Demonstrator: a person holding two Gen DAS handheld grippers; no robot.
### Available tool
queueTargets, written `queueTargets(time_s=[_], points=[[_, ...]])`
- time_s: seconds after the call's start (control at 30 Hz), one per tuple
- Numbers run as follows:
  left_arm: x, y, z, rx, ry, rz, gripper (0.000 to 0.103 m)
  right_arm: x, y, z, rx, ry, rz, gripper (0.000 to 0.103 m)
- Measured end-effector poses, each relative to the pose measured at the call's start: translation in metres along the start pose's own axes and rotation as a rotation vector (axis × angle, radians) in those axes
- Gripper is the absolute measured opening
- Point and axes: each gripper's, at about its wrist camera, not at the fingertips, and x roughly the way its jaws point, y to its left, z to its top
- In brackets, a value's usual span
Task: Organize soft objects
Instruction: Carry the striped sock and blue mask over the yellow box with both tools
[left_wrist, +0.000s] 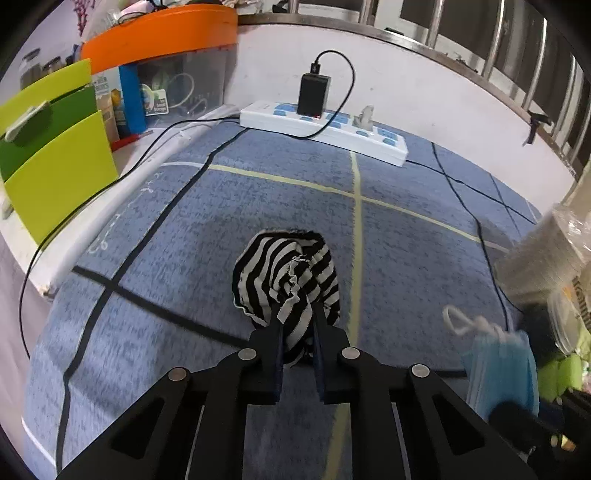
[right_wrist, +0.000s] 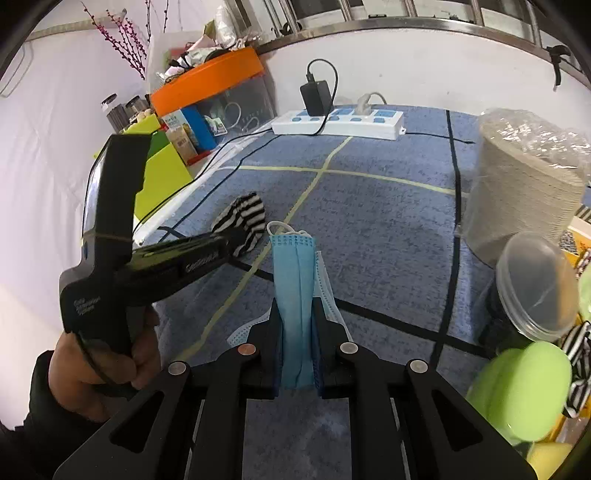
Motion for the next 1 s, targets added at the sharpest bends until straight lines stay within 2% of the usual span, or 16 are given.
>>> queueTargets(time_s=[0.17,0.37,0.5,0.7,1.0], points=[[-0.017,-0.004,-0.021,0.015,0.005,-0.005,0.012,-0.02,0.003,-0.005,-0.007,-0.028,0.0,0.013],[-0.04,-0.001,-0.049,-0.018,0.021,0.009,0.011,-0.046,0.008,-0.018,-0.017,-0.061,0.003,0.013],[-0.071,-0.01,-0.059,-0.001,-0.034,0.012,0.011,-0.068,0.012,-0.027,-0.024,-0.095,0.008,0.013],[-0.124,-0.034,-0.07,0.035,-0.131,-0.03,0.011,-0.107,0.012,-0.043,-0.026,-0.157,-0.004,0.013],[-0.169,-0.071,-0.08,0.1,-0.206,-0.092,0.011,-0.15,0.003,-0.06,-0.005,-0.229,-0.039,0.013]])
